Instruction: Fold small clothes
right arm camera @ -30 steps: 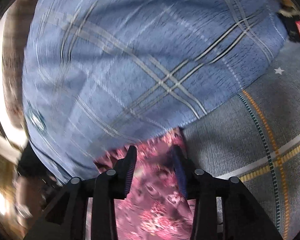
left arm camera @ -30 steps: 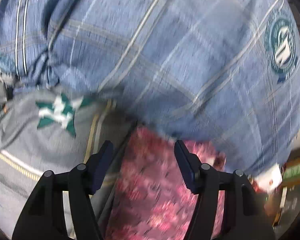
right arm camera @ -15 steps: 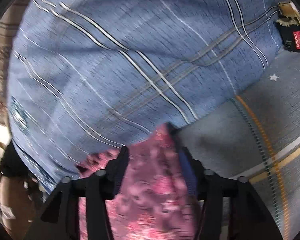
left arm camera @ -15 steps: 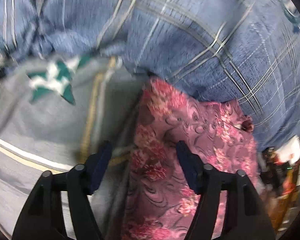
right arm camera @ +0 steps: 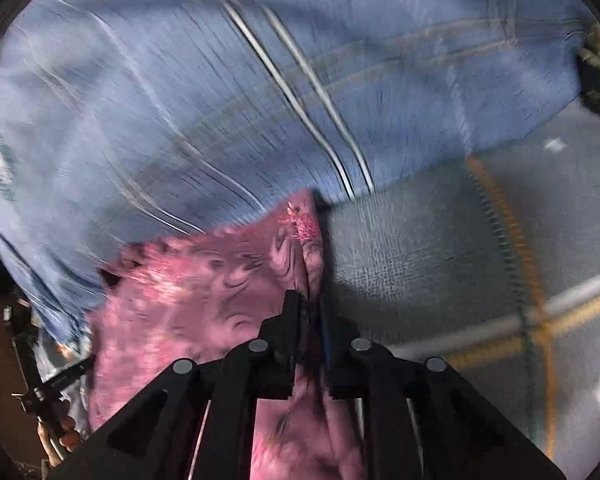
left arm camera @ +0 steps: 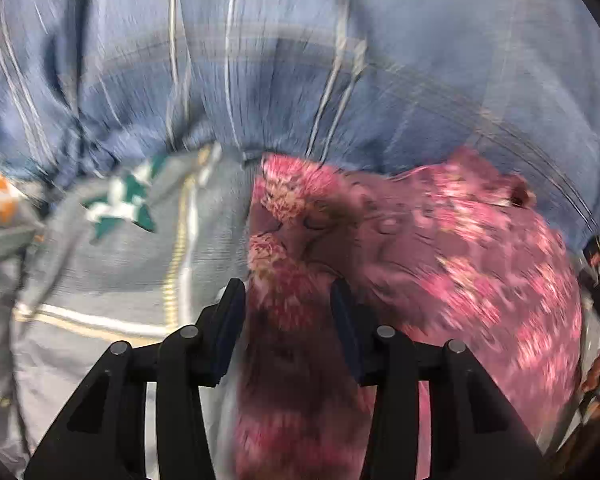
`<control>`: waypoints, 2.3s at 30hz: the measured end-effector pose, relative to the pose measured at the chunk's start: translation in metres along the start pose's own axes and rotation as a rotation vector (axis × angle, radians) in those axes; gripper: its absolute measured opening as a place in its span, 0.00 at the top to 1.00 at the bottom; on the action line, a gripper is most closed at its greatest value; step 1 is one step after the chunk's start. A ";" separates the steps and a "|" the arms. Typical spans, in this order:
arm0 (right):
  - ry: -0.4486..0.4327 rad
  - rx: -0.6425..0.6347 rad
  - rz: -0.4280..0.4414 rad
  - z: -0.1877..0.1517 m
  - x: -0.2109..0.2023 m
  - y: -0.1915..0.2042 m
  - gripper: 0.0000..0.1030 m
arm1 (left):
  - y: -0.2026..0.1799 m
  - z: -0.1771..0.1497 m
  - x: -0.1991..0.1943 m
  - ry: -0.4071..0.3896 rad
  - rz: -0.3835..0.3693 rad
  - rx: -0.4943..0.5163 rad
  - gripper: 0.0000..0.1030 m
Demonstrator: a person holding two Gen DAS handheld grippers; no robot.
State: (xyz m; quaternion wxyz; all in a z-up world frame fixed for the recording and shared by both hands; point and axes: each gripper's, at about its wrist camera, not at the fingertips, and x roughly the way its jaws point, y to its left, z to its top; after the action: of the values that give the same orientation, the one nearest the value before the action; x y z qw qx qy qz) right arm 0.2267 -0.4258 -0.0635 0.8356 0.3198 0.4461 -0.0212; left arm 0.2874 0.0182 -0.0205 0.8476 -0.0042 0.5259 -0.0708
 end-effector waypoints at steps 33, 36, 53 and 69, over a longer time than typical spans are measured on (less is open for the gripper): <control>-0.057 0.056 -0.023 -0.137 -0.093 -0.047 0.88 | 0.006 -0.131 -0.068 0.100 -0.196 -0.082 0.37; -0.222 0.090 -0.067 -0.141 -0.129 -0.042 0.83 | 0.019 -0.119 -0.093 0.013 -0.215 -0.123 0.37; -0.206 -0.103 -0.030 -0.131 -0.093 0.037 0.73 | -0.008 -0.090 -0.067 -0.002 -0.102 -0.044 0.36; -0.129 -0.264 -0.173 -0.101 -0.009 0.067 0.45 | 0.018 -0.080 0.005 0.045 0.010 -0.239 0.00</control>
State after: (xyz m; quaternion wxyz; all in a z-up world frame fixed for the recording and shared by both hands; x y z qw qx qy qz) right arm 0.1683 -0.3189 -0.0622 0.8922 0.1658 0.4165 -0.0549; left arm 0.2207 0.0404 -0.0620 0.8294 -0.1008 0.5495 -0.0035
